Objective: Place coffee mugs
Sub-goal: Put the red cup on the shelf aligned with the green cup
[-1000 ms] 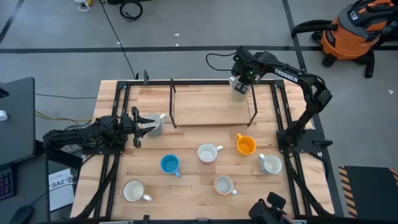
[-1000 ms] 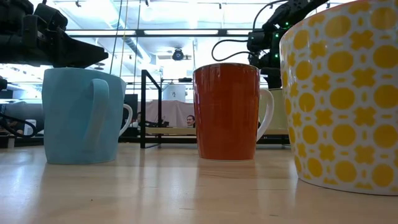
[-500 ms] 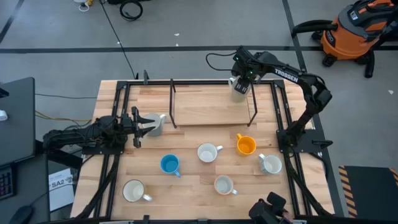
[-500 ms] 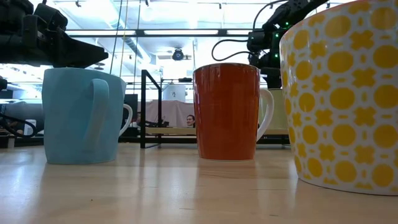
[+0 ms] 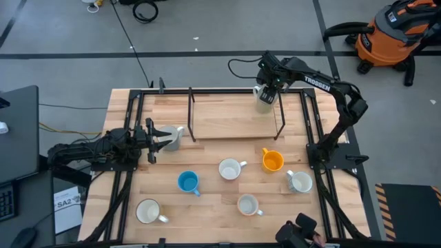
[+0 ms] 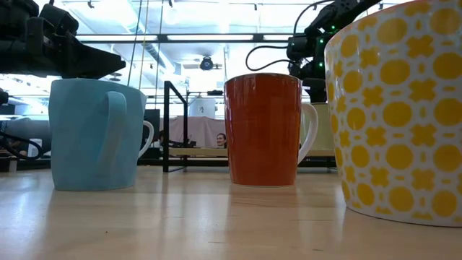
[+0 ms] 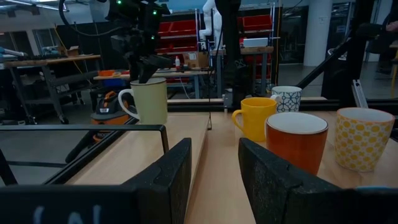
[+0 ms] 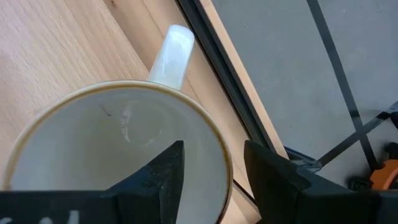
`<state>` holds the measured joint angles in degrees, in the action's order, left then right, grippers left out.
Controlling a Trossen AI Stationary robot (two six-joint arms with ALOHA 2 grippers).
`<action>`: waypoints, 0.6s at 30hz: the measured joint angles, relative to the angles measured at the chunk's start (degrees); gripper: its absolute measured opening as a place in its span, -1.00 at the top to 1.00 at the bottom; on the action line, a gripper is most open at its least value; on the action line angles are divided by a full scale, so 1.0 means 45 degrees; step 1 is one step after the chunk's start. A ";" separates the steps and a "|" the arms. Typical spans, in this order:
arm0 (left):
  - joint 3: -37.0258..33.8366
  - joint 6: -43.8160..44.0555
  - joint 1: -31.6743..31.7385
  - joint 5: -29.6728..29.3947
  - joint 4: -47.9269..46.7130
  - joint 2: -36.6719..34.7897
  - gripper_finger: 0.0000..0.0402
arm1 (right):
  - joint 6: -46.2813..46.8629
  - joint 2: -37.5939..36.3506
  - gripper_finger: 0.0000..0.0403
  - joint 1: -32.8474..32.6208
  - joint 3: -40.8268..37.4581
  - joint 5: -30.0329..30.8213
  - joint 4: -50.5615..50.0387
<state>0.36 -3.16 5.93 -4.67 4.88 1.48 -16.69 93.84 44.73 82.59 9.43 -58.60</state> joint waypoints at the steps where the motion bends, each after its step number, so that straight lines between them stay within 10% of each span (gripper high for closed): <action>1: 0.0000 0.0002 0.0000 0.0003 0.0002 0.0003 0.31 | 0.0000 0.0000 0.14 -0.0017 0.0000 0.0003 -0.0022; 18: 0.0002 0.0002 -0.0005 0.0002 -0.0003 0.0003 0.31 | -0.0203 -0.0097 0.14 -0.0312 0.3443 0.0933 -0.3761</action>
<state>0.37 -3.15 5.91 -4.66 4.86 1.50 -17.60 93.41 43.33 98.08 13.63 -75.52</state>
